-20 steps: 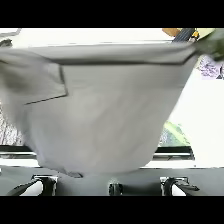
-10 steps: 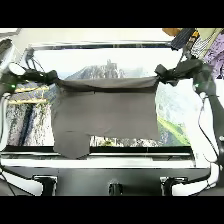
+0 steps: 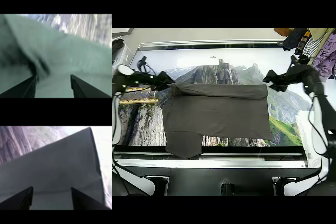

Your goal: Fold the clothes and pants, and hang the long-sleeved shirts on hangers.

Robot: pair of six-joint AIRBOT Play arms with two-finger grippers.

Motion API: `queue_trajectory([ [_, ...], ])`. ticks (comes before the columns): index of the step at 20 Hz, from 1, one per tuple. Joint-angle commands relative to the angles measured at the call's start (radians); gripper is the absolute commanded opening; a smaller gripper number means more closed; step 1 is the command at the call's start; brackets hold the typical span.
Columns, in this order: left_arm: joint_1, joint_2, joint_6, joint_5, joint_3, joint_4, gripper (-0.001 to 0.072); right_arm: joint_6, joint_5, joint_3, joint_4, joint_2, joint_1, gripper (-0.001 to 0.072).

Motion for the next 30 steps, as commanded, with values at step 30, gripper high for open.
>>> queue_trajectory([
  [30,0.412,0.569,0.189,-0.207,-0.830,-0.005,0.0481,-0.591,-0.008,-1.154,0.312,0.437,-0.380,0.0369],
])
